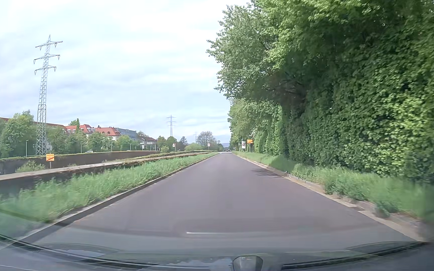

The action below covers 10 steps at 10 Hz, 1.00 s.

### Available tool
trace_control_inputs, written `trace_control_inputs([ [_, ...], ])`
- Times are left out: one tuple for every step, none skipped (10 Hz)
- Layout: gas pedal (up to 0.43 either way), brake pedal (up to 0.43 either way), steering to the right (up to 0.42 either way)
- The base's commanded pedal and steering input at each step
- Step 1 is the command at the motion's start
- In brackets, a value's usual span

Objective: Follow the waypoints while adhering to traffic rules and regulations

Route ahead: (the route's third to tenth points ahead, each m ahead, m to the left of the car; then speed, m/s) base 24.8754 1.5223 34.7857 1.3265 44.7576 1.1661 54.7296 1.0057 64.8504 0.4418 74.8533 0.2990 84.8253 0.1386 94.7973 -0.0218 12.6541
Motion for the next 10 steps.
trace_control_inputs([
  [0.020, 0.000, 0.000],
  [0.020, 0.000, 0.000],
  [0.028, 0.000, 0.000],
  [0.028, 0.000, 0.001],
  [0.028, 0.000, 0.000],
  [0.028, 0.000, 0.000],
  [0.028, 0.000, 0.000],
  [0.028, 0.000, 0.000],
  [0.028, 0.000, 0.000],
  [0.028, 0.000, 0.001],
])
